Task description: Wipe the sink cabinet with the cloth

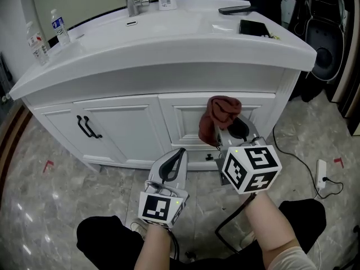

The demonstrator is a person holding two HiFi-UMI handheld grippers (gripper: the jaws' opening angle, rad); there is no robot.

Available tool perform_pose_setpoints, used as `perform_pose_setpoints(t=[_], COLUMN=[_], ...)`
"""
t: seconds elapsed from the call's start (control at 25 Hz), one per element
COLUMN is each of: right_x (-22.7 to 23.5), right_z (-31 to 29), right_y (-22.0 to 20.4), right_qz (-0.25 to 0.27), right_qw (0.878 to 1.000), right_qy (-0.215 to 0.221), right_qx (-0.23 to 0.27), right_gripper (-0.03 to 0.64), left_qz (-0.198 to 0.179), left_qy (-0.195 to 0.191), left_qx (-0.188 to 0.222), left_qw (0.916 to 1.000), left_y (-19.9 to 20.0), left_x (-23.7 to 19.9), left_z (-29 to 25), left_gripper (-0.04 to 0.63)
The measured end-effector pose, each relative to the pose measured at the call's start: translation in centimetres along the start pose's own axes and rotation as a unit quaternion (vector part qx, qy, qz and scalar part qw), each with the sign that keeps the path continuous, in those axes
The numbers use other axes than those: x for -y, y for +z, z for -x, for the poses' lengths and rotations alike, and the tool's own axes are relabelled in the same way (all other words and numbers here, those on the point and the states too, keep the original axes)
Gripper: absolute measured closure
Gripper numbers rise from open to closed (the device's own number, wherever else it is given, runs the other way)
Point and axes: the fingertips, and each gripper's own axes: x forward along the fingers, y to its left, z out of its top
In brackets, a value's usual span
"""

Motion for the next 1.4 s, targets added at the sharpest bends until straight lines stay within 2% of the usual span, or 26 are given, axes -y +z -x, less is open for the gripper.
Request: perform_pose_setpoints(t=[0.44, 0.56, 0.72, 0.84, 1.12, 1.4], right_x=[9.8, 11.1, 11.2, 8.2, -3.1, -9.1], right_z=[5.6, 6.6, 7.4, 6.6, 1.0, -3.9], right_y=[1.6, 1.8, 1.4, 0.2, -4.7, -8.0], right_qz=[0.001, -0.001, -0.019, -0.029, -0.033, -0.031], right_qw=[0.993, 0.991, 0.988, 0.993, 0.999, 0.996], right_qy=[-0.114, -0.135, -0.15, -0.118, 0.0, 0.052], right_qx=[0.008, 0.009, 0.013, 0.009, -0.029, -0.066], right_gripper=[0.534, 0.534, 0.535, 0.535, 0.535, 0.535], left_qz=[0.015, 0.012, 0.008, 0.004, 0.015, 0.028], left_qy=[-0.035, -0.046, -0.037, -0.029, 0.023, 0.063], left_qx=[0.005, 0.0, -0.004, -0.009, -0.022, -0.016], left_qw=[0.9992, 0.9989, 0.9993, 0.9995, 0.9994, 0.9975], left_y=[-0.6, -1.0, -1.0, -1.4, -2.9, -3.0], left_x=[4.3, 5.4, 5.2, 4.2, -0.6, -4.6], left_z=[-1.7, -1.7, -1.2, -0.4, 2.6, 4.5], left_gripper=[0.595, 0.595, 0.595, 0.595, 0.595, 0.595])
